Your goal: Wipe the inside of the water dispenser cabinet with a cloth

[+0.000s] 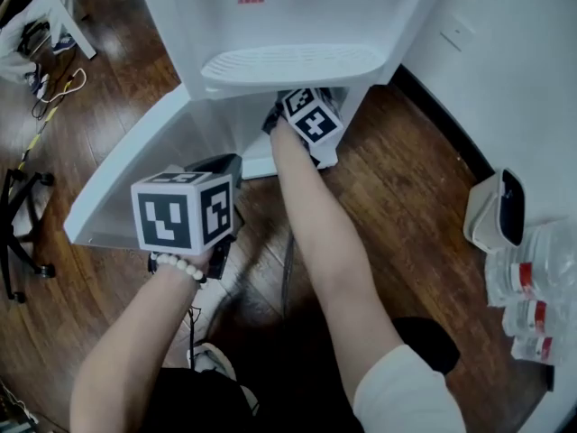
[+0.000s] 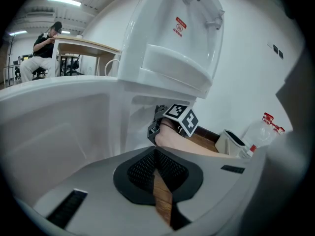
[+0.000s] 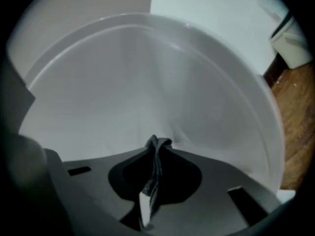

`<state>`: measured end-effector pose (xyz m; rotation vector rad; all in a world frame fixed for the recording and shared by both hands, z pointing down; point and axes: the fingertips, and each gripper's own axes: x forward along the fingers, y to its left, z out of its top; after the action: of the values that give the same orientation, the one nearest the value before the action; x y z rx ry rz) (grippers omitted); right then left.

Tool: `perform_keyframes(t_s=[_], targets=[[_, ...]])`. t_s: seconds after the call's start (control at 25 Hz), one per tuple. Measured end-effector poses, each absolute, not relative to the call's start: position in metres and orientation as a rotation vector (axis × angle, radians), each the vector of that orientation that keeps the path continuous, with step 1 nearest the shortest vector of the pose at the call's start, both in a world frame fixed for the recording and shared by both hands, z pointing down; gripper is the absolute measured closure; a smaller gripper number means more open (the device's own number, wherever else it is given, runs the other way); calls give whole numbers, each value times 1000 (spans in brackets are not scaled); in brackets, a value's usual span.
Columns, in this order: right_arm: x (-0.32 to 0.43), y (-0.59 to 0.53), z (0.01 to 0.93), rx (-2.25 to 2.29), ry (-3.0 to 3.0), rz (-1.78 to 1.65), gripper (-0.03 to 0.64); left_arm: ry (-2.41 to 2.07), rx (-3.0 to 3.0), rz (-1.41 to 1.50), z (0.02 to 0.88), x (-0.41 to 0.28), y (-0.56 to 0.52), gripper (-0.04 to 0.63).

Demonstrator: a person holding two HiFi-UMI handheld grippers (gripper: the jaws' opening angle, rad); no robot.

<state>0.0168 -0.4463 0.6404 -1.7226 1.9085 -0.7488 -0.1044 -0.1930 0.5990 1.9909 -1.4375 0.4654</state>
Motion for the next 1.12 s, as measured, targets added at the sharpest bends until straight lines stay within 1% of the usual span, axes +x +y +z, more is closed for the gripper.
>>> perform_keyframes(t_s=[0.32,0.76,0.96,1.12], targets=[[13,-471,656,-1629,1777,-899,580,-1446,1925,499,619,-115,-190,598],[26,-463,757,-1736,1600,-1167,581,-1416,1900,526,639,-112,-193,598],[31,-454,782,-1796,1585,-1211,581,-1420,1901,514,636,-114,-195,598],[32,-450,769,-1805,1644,-1148,581,-1413,1916,509,632,-109,-195,598]])
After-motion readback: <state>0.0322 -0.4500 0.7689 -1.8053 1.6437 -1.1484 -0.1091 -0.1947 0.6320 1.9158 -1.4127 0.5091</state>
